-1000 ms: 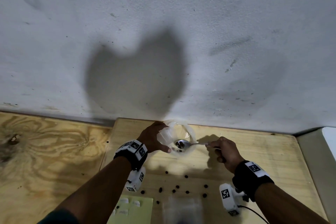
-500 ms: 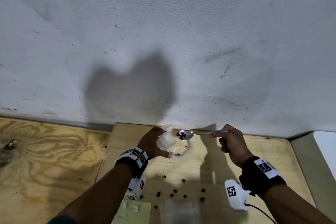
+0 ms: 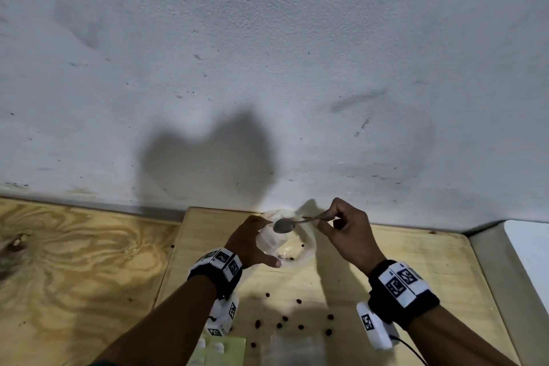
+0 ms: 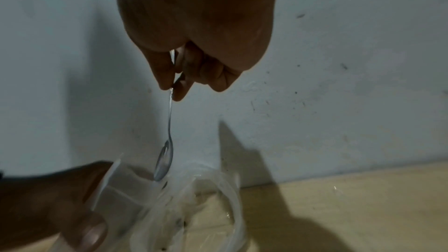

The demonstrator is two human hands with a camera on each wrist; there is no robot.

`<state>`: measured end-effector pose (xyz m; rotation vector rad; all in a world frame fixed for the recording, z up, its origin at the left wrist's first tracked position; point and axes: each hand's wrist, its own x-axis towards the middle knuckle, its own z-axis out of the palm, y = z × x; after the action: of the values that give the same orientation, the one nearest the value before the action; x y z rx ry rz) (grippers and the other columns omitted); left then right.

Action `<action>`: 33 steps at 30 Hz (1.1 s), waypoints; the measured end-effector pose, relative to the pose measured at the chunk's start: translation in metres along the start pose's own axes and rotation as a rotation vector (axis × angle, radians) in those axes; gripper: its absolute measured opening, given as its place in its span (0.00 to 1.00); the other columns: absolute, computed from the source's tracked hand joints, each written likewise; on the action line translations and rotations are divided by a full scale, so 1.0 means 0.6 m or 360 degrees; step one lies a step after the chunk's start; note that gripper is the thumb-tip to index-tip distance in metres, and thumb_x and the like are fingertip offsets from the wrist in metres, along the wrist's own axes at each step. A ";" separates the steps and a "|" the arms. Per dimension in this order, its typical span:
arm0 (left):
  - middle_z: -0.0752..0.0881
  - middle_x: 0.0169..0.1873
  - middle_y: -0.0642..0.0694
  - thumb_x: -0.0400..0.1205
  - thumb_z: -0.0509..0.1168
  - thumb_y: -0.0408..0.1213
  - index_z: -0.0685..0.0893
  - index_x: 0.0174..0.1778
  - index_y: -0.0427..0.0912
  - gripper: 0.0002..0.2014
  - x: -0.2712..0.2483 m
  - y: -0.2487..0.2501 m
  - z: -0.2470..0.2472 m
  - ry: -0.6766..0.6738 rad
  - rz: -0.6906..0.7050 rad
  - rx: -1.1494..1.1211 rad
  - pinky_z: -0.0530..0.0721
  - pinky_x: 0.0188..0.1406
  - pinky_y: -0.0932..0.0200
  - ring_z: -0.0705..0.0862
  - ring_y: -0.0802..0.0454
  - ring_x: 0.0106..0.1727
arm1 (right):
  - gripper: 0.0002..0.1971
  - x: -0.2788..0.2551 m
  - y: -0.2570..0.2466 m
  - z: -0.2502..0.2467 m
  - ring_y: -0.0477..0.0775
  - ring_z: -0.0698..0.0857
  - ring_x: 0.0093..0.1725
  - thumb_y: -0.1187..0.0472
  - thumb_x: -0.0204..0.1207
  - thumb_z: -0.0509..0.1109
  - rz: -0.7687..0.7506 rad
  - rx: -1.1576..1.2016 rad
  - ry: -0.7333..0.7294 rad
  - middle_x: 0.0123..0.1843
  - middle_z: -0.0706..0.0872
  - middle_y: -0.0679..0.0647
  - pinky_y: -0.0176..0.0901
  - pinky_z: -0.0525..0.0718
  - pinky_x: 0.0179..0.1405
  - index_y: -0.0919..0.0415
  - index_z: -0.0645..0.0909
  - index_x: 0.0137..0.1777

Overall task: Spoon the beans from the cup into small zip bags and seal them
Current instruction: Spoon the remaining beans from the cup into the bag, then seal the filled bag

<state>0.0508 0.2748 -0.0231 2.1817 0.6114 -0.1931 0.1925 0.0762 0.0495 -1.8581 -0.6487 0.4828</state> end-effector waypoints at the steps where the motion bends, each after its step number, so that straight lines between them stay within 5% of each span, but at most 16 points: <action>1: 0.72 0.66 0.53 0.54 0.87 0.51 0.74 0.73 0.47 0.50 -0.003 -0.001 0.001 -0.0001 0.0023 -0.0006 0.76 0.63 0.62 0.76 0.54 0.64 | 0.20 0.002 0.003 -0.007 0.52 0.77 0.26 0.69 0.70 0.80 0.0026 0.0028 0.0094 0.36 0.88 0.51 0.42 0.74 0.27 0.49 0.74 0.32; 4: 0.71 0.66 0.54 0.53 0.87 0.51 0.74 0.73 0.48 0.51 -0.013 -0.006 0.003 0.0026 0.0057 -0.0031 0.74 0.62 0.66 0.75 0.55 0.64 | 0.19 0.004 0.022 -0.030 0.62 0.88 0.42 0.72 0.67 0.80 0.0160 0.0137 0.0448 0.36 0.87 0.58 0.56 0.83 0.40 0.53 0.74 0.32; 8: 0.70 0.66 0.56 0.51 0.87 0.52 0.75 0.72 0.49 0.51 -0.032 -0.010 0.001 0.0061 0.0035 -0.0069 0.77 0.60 0.65 0.76 0.56 0.63 | 0.15 -0.013 0.060 -0.029 0.62 0.90 0.46 0.71 0.66 0.80 0.0360 0.0157 0.0516 0.38 0.88 0.61 0.65 0.85 0.50 0.57 0.76 0.33; 12: 0.73 0.63 0.56 0.53 0.85 0.55 0.74 0.71 0.51 0.49 -0.052 0.001 -0.012 0.0124 -0.0011 -0.0075 0.79 0.59 0.59 0.77 0.55 0.62 | 0.10 -0.020 0.078 0.011 0.62 0.87 0.36 0.67 0.72 0.75 0.0534 0.0098 0.0341 0.39 0.92 0.57 0.52 0.82 0.37 0.54 0.80 0.33; 15: 0.77 0.61 0.58 0.55 0.85 0.55 0.75 0.71 0.52 0.48 -0.063 0.012 -0.025 0.0178 -0.0012 -0.0138 0.76 0.55 0.65 0.78 0.58 0.60 | 0.07 -0.012 0.084 0.030 0.51 0.81 0.29 0.64 0.76 0.71 0.0674 -0.0077 0.0247 0.41 0.93 0.56 0.49 0.79 0.34 0.57 0.86 0.37; 17: 0.79 0.62 0.58 0.54 0.85 0.57 0.75 0.72 0.53 0.48 -0.069 0.020 -0.037 0.0199 0.0025 -0.0166 0.75 0.55 0.68 0.79 0.59 0.61 | 0.05 -0.007 0.073 0.023 0.58 0.86 0.43 0.58 0.75 0.72 0.0734 -0.0440 0.0159 0.49 0.91 0.57 0.50 0.84 0.48 0.56 0.88 0.47; 20: 0.80 0.63 0.58 0.54 0.84 0.59 0.76 0.73 0.55 0.49 -0.082 0.037 -0.057 0.0226 0.0134 -0.0155 0.74 0.56 0.68 0.78 0.62 0.60 | 0.26 -0.011 0.038 -0.001 0.61 0.85 0.62 0.54 0.74 0.75 0.0691 -0.0819 0.0178 0.68 0.79 0.57 0.43 0.76 0.51 0.52 0.77 0.73; 22: 0.80 0.63 0.58 0.52 0.82 0.62 0.75 0.73 0.56 0.51 -0.089 0.051 -0.072 0.0216 0.0215 -0.0133 0.74 0.57 0.69 0.77 0.63 0.59 | 0.20 -0.015 -0.011 -0.010 0.52 0.86 0.50 0.56 0.75 0.75 0.0381 -0.0740 0.0253 0.57 0.84 0.50 0.41 0.75 0.45 0.48 0.80 0.67; 25: 0.81 0.62 0.58 0.53 0.84 0.59 0.76 0.72 0.54 0.50 -0.097 0.077 -0.088 0.0148 0.0325 -0.0162 0.74 0.54 0.76 0.78 0.64 0.59 | 0.08 -0.026 -0.107 -0.003 0.46 0.79 0.28 0.62 0.81 0.69 0.0191 -0.0250 -0.0231 0.28 0.82 0.45 0.39 0.78 0.35 0.49 0.87 0.53; 28: 0.81 0.60 0.60 0.52 0.86 0.54 0.78 0.68 0.57 0.46 -0.099 0.104 -0.095 0.0093 0.0369 -0.0258 0.77 0.55 0.70 0.80 0.65 0.59 | 0.13 -0.036 -0.194 0.012 0.44 0.72 0.21 0.65 0.83 0.61 0.0342 -0.0069 -0.0730 0.26 0.78 0.56 0.32 0.70 0.25 0.64 0.89 0.50; 31: 0.82 0.58 0.59 0.50 0.86 0.59 0.80 0.60 0.55 0.42 -0.097 0.123 -0.099 0.0052 0.0315 -0.0256 0.81 0.59 0.60 0.80 0.63 0.61 | 0.16 -0.041 -0.233 0.016 0.40 0.73 0.20 0.65 0.78 0.61 0.0318 -0.0265 -0.0789 0.31 0.84 0.61 0.32 0.70 0.27 0.71 0.89 0.42; 33: 0.82 0.58 0.57 0.49 0.84 0.66 0.78 0.63 0.49 0.48 -0.094 0.122 -0.103 0.0012 0.0316 -0.0216 0.83 0.58 0.56 0.81 0.59 0.61 | 0.14 -0.042 -0.238 0.013 0.39 0.72 0.20 0.65 0.76 0.63 0.0294 -0.0263 -0.0680 0.36 0.88 0.65 0.35 0.70 0.27 0.71 0.89 0.39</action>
<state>0.0333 0.2634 0.0865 2.0963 0.3964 -0.0367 0.1385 0.1072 0.1805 -1.9972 -0.8210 0.9905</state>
